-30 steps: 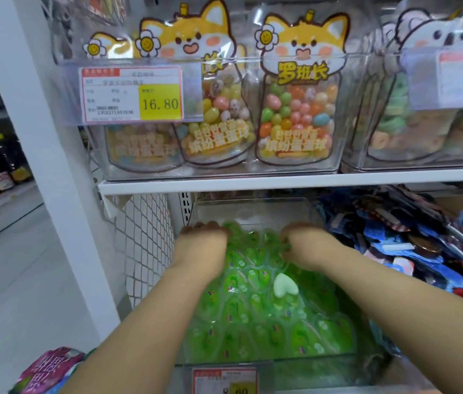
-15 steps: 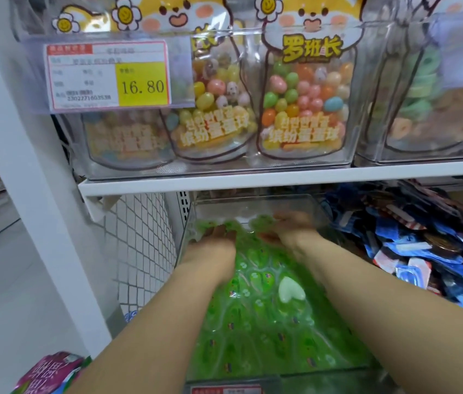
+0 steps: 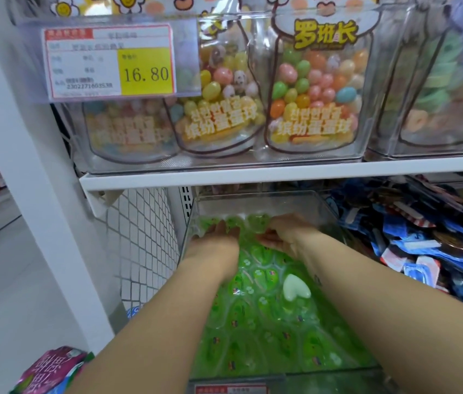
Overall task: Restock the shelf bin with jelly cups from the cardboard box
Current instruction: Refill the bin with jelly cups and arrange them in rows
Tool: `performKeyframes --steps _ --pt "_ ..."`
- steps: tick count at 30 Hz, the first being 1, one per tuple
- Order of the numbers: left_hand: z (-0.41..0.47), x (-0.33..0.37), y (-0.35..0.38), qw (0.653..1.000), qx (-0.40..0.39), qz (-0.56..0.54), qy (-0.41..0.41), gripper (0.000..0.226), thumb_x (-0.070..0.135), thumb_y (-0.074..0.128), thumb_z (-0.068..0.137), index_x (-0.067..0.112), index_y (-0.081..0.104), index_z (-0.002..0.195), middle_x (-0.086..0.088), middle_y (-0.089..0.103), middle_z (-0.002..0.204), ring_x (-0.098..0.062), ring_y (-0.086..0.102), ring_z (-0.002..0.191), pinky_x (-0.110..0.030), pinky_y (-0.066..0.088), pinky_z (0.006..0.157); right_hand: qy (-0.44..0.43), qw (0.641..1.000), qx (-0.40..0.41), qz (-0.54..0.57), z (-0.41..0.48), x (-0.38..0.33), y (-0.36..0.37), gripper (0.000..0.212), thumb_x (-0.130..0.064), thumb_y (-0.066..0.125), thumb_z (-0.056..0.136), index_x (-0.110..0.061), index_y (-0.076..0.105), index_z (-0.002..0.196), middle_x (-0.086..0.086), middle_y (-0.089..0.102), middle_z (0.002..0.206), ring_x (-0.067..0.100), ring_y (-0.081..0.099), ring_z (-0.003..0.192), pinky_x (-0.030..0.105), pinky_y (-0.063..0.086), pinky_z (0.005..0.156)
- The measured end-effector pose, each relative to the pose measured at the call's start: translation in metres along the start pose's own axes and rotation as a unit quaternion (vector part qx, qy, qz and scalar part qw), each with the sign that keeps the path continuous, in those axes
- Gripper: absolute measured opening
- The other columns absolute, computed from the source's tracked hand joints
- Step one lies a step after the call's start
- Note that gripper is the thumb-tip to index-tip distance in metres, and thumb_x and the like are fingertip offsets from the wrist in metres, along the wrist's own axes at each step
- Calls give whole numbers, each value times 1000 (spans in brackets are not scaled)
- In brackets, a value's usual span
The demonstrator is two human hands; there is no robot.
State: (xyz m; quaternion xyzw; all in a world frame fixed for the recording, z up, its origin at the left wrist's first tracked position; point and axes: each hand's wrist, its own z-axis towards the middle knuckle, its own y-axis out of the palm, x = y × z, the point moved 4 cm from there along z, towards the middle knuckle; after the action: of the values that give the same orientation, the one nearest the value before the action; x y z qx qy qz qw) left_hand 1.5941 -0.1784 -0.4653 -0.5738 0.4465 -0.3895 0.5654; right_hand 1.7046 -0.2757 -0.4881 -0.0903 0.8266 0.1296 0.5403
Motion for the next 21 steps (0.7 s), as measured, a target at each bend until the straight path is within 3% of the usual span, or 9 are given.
performKeyframes --steps 5,8,13,17,19,21 --pt "0 1 -3 1000 -6 4 -5 74 13 52 91 22 9 151 -8 5 159 -25 14 145 -47 24 113 5 1000 -2 24 9 5 -2 27 7 44 94 8 49 120 22 60 92 23 65 48 24 48 37" --pt "0 1 -4 1000 -4 12 -8 72 13 52 91 21 13 151 -9 11 158 -26 18 144 -48 25 112 1 1000 1 18 11 2 -2 29 7 43 94 7 47 123 21 59 90 25 65 56 25 49 39" --pt "0 2 -6 1000 5 27 -11 70 15 52 91 20 15 150 -9 17 156 -27 22 142 -49 25 112 -12 1000 -12 -17 7 -2 0 23 9 38 94 7 49 115 20 58 82 21 63 47 23 48 36" --pt "-1 1 -4 999 5 29 -12 72 16 52 92 20 11 151 -9 8 159 -26 16 144 -50 22 114 -14 999 -15 -39 -1 -5 -2 8 7 45 93 6 53 94 17 55 78 22 60 59 24 49 37" --pt "-1 0 -3 1000 2 27 -12 73 15 52 92 20 10 151 -9 6 159 -26 15 145 -50 22 114 -16 995 -6 -98 -9 -6 -7 13 2 51 92 2 53 79 14 56 74 23 61 61 31 57 50" --pt "-1 0 -3 1000 1 24 -11 73 15 51 92 20 9 151 -9 4 159 -25 14 145 -50 21 114 -59 975 1 -213 -21 -13 -15 19 -2 53 91 -4 53 73 13 59 71 27 63 69 42 58 75"
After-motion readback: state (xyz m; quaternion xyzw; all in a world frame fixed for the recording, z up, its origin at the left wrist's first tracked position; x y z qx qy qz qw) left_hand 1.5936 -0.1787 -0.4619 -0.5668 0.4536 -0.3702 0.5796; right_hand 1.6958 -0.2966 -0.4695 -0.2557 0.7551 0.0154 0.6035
